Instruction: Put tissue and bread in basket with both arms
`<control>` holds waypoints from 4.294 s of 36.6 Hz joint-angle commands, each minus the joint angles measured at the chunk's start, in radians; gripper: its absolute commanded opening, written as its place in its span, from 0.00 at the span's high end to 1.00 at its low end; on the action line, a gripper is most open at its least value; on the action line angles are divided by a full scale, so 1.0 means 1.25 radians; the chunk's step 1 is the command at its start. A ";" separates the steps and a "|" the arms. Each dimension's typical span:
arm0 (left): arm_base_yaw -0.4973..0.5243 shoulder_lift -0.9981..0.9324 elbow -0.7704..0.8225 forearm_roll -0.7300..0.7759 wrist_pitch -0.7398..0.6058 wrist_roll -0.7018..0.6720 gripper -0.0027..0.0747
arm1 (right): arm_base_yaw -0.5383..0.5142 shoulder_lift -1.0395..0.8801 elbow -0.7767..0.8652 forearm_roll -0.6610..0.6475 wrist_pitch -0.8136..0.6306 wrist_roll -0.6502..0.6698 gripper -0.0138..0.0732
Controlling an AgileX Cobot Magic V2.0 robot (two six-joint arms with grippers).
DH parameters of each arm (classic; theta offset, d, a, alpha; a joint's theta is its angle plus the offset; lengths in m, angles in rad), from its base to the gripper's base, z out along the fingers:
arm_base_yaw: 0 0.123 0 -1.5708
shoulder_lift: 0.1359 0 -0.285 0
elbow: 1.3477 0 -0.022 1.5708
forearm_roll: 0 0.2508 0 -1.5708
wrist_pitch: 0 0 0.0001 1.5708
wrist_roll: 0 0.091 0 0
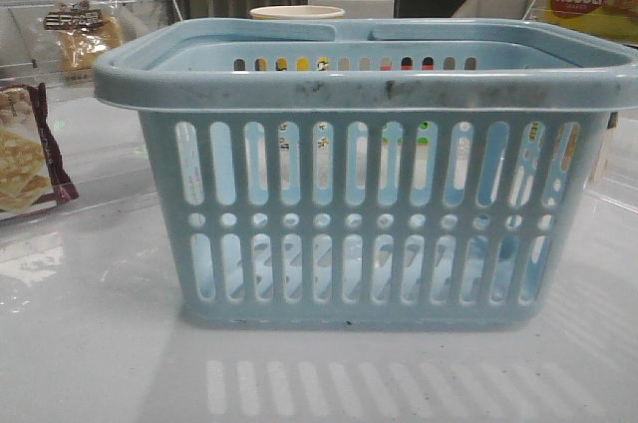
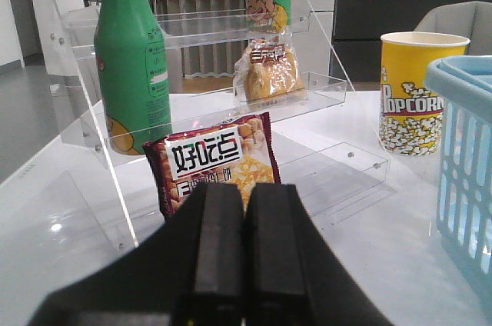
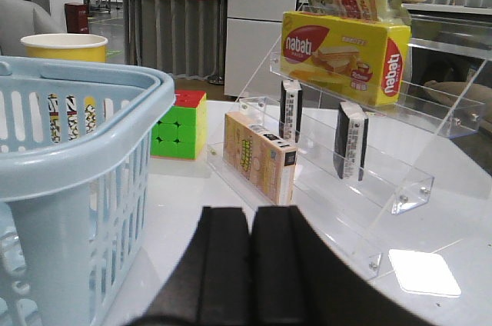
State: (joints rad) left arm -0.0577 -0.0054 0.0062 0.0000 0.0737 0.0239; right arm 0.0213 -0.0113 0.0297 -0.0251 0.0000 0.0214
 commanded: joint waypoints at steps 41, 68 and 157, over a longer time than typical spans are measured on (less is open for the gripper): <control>-0.005 -0.014 0.001 -0.006 -0.075 -0.005 0.84 | -0.001 -0.014 0.000 0.001 -0.077 -0.001 0.78; -0.005 -0.012 -0.084 -0.006 -0.130 -0.005 0.84 | -0.003 -0.014 -0.093 -0.003 -0.074 -0.002 0.78; -0.239 0.579 -0.574 -0.017 0.428 0.000 0.26 | -0.169 1.250 -1.053 -0.048 0.492 0.074 0.16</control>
State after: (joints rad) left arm -0.3471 0.7160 -0.6805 -0.0151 0.6769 0.0239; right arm -0.1830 1.5304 -1.2123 -0.0796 0.7022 0.1160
